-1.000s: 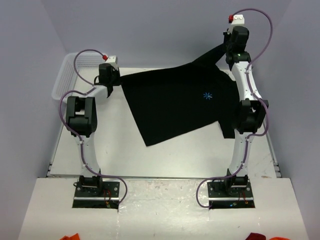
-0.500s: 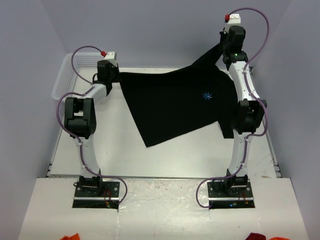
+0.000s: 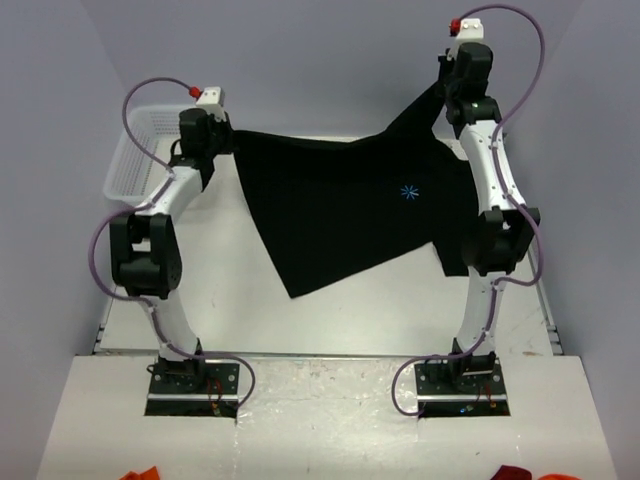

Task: Fold and stack the t-shirts
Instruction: Flatten out the tshirt

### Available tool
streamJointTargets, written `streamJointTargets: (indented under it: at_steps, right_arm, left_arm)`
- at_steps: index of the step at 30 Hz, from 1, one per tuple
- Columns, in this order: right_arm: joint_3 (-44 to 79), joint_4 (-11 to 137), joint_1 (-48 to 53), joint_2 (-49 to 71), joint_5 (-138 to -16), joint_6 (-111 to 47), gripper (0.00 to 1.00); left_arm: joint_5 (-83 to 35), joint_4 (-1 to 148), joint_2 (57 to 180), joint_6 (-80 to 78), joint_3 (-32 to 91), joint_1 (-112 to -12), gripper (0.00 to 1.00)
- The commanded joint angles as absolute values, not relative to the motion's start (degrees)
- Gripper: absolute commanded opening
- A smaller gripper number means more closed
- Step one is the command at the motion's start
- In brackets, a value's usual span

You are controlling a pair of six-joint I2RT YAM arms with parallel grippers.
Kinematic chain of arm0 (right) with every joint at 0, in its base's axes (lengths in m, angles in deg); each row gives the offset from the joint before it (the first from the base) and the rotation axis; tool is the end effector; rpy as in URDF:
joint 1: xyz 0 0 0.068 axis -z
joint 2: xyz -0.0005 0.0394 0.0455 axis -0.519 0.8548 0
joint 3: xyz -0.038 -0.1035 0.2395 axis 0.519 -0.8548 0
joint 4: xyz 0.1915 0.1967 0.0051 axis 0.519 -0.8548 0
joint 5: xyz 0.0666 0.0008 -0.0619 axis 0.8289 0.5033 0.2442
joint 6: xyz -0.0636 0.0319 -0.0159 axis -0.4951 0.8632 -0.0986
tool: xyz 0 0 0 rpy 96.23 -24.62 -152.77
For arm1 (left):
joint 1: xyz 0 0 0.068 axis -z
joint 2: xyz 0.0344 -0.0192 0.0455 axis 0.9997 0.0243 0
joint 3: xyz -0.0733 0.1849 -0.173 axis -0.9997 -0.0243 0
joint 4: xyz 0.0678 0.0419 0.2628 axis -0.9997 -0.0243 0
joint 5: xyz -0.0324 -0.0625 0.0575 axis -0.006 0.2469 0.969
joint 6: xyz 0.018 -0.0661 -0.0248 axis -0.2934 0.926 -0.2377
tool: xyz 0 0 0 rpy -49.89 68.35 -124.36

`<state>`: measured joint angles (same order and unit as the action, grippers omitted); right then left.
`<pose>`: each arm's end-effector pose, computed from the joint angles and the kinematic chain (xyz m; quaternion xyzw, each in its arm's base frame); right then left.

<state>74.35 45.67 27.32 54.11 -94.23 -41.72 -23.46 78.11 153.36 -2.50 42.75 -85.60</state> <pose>0.5422 0.0268 0.3973 0.0117 0.7648 -0.0606 0.6413 0.4956 -0.0342 0.2551 -0.0128 0.8091 -0.1228 0.5746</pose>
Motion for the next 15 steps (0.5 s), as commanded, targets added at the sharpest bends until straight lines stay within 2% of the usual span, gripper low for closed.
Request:
streamJointTargets:
  at_steps: [1,9,15]
  right_arm:
    - [76.5,46.0,23.6,38.0,-97.3,-43.6,0.0]
    - [80.1,37.8,14.2,12.5,-95.8,-45.9,0.0]
    - [80.3,35.1,9.3,-0.8,-84.5,-39.7,0.0]
  left_arm:
    - [-29.0,79.7,140.0,0.3,43.6,-85.9,0.0]
    - [-37.8,75.2,116.8,7.4,47.1,-85.8,0.0]
    - [-41.1,68.7,107.1,8.9,52.0,-85.9,0.0]
